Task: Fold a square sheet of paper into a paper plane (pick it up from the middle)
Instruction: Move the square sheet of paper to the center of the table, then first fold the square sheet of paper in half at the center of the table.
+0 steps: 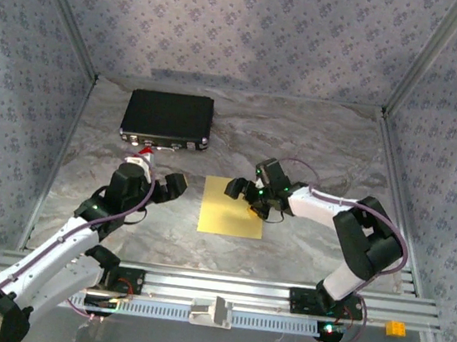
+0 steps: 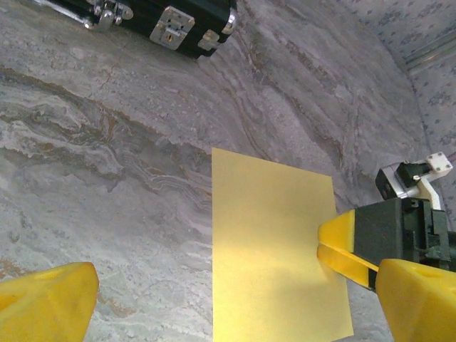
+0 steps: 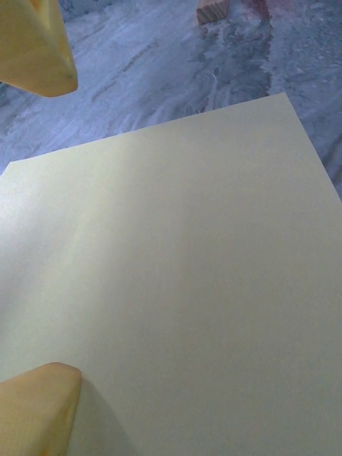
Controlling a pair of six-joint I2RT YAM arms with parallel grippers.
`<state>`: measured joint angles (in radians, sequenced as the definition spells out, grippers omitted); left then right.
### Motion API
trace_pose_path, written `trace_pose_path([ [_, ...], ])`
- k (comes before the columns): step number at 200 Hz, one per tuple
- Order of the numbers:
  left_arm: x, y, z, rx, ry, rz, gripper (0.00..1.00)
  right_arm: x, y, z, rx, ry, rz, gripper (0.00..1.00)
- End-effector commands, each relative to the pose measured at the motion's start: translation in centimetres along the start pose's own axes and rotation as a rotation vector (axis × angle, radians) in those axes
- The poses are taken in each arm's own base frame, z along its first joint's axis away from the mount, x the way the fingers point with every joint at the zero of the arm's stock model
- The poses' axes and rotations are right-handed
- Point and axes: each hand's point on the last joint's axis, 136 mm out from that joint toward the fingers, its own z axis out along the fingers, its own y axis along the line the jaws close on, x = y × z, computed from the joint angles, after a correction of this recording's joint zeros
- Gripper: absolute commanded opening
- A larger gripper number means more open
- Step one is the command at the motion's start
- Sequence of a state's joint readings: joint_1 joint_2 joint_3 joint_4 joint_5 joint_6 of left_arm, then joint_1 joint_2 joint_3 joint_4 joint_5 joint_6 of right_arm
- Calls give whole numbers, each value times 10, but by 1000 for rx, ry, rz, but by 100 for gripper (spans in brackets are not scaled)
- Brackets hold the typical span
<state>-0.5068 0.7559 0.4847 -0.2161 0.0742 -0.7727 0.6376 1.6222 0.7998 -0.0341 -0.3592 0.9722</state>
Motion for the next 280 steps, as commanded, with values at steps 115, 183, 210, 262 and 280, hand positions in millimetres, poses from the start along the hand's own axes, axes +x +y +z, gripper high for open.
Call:
trace_pose_path([
  [115,69,-51,76,-282,441,218,84,-47,-33,-176,137,-488,-79,99],
  [183,105,-69,120,-440,585,270,85,-59,-68,-199,123,-493,-11,99],
  [210,114,-71,132,-491,613,255,86,-53,-72,-192,33,-485,21,99],
  [262,129,-68,148,-590,673,301,89,-46,-79,-181,38,-424,41,99],
  [280,129,-68,150,-593,672,302,90,-44,-78,-180,33,-418,31,99],
])
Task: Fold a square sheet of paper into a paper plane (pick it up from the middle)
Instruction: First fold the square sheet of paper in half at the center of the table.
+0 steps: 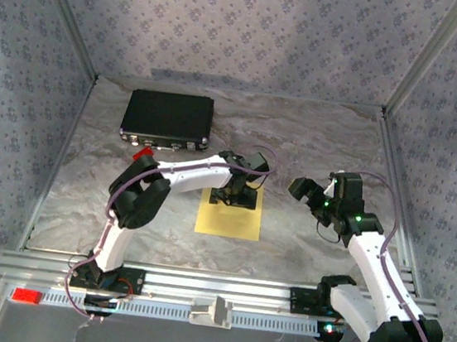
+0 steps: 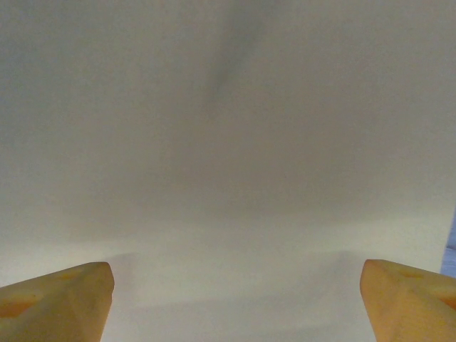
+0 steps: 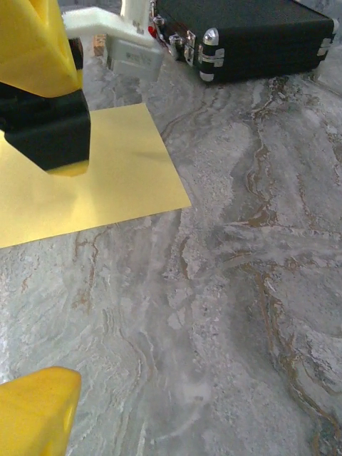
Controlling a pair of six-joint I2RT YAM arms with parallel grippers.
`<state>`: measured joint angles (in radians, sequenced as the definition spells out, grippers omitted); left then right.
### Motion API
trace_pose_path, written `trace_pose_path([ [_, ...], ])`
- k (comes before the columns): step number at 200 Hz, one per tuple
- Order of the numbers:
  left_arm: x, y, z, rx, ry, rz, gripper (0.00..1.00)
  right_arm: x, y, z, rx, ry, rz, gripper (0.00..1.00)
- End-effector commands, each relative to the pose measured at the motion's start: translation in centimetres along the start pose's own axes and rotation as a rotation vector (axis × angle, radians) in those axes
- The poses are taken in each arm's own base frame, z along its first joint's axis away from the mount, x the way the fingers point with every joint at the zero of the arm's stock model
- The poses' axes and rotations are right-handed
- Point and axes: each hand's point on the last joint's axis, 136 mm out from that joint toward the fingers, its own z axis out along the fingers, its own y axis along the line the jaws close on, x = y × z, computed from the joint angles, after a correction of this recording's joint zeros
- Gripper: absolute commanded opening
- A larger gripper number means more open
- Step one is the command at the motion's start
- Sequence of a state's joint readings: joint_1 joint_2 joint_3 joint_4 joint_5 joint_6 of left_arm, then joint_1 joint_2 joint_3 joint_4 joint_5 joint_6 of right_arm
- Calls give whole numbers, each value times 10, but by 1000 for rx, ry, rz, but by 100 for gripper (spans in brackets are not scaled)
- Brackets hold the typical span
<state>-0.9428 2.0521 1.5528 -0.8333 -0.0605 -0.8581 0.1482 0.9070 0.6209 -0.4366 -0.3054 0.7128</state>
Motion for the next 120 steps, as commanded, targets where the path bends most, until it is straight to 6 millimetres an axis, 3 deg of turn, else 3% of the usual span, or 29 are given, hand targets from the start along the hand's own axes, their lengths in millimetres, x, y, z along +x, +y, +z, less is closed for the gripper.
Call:
trace_pose_path([
  [1,5,10,-2,-68,26,-4,90,3,4,1,-31,20,-21,99],
  [120,5,5,12,-64,47,-15,93,13,4,11,-47,86,-16,99],
])
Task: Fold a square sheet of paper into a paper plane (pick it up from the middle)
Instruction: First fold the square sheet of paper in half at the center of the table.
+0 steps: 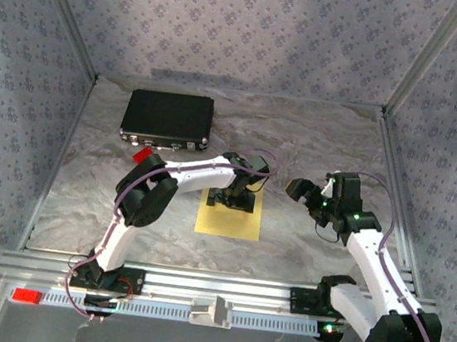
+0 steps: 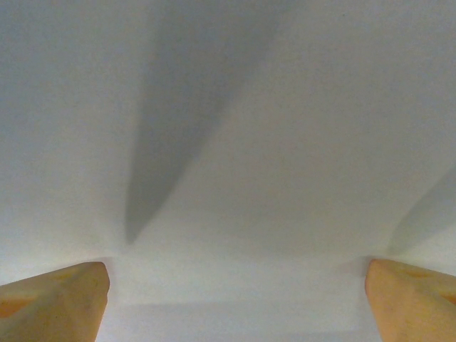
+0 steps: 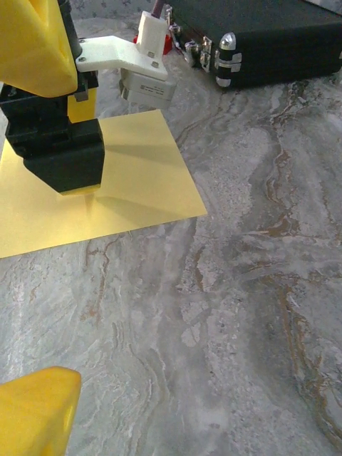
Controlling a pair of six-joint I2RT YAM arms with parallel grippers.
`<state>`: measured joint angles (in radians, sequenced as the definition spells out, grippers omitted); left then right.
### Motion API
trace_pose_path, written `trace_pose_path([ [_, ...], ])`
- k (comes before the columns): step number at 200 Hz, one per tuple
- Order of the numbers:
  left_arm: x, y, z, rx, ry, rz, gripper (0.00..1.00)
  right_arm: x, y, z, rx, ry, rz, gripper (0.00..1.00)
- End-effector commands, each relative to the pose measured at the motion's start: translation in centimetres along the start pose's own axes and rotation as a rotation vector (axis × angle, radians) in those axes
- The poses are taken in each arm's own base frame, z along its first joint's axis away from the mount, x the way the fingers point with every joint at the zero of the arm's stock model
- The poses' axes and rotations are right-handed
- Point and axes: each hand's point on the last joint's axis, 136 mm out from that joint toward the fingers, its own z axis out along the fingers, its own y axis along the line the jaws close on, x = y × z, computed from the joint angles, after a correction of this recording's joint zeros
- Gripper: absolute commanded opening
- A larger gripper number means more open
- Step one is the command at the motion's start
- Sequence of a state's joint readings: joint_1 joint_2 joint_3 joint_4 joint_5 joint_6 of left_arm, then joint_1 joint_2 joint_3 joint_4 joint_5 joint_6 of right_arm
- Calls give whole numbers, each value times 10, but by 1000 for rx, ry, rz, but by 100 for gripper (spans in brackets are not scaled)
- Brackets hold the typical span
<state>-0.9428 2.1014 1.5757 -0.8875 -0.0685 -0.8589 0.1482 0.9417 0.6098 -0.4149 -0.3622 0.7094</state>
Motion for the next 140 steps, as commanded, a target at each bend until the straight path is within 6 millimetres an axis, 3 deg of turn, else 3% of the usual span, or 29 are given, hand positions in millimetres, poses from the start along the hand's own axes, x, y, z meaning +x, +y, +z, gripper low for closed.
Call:
trace_pose_path([
  [1,-2,-4,-1,3,2,-21,93,5,2,3,-19,34,-20,99],
  [80,-6,-16,-5,75,2,-59,93,11,3,9,-21,77,-26,99],
  [111,-4,-8,1,30,4,-65,93,11,3,9,-20,78,-29,99],
  [140,-6,-5,-5,26,-15,-69,93,12,3,9,-19,81,-29,99],
])
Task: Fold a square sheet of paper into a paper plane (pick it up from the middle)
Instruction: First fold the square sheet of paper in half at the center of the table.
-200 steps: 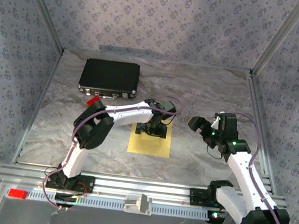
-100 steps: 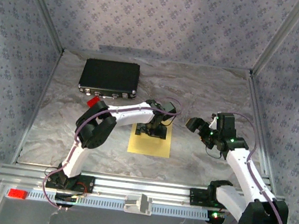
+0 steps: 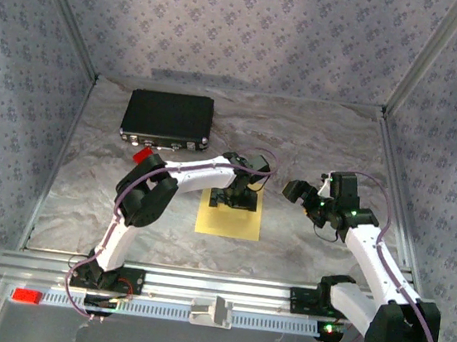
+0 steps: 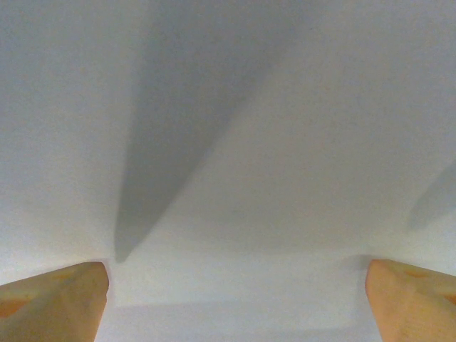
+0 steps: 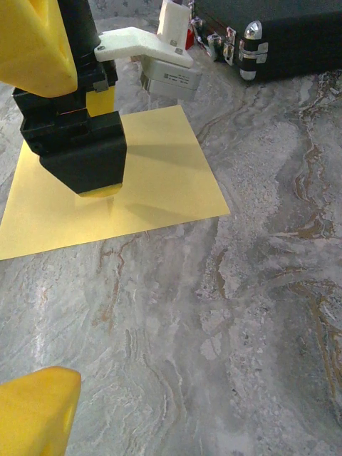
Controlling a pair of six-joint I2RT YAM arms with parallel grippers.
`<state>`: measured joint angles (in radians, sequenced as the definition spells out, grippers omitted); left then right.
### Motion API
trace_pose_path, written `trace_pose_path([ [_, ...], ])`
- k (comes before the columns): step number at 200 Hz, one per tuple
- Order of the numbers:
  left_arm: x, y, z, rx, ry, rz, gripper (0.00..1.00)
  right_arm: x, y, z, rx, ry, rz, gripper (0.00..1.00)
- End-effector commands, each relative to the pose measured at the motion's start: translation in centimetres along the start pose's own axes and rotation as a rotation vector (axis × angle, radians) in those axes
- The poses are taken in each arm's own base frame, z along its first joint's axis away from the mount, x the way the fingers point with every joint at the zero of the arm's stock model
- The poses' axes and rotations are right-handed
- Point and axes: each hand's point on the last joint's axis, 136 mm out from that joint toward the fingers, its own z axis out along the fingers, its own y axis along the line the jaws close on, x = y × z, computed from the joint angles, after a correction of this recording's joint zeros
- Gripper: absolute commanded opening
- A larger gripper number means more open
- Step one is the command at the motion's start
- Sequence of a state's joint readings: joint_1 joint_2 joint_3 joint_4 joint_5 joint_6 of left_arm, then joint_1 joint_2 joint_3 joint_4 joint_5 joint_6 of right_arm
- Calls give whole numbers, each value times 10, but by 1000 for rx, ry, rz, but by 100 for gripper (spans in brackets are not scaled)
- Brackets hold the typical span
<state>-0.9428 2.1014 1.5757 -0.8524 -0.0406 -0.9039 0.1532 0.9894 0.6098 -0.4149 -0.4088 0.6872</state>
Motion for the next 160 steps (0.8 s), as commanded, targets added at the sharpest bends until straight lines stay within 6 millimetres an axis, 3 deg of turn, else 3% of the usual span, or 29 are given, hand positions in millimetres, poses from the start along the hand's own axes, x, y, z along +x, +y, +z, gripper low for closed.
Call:
trace_pose_path([
  [1,-4,5,-5,-19,-15,-22,93,2,4,0,-10,15,-22,99],
  [48,-9,7,-14,-10,-44,-37,93,2,5,0,-14,18,-25,99],
  [108,-4,5,-1,19,-20,-45,93,5,4,0,-11,26,-22,99],
  [160,6,18,17,-44,19,-40,93,5,3,0,-6,27,-20,99],
])
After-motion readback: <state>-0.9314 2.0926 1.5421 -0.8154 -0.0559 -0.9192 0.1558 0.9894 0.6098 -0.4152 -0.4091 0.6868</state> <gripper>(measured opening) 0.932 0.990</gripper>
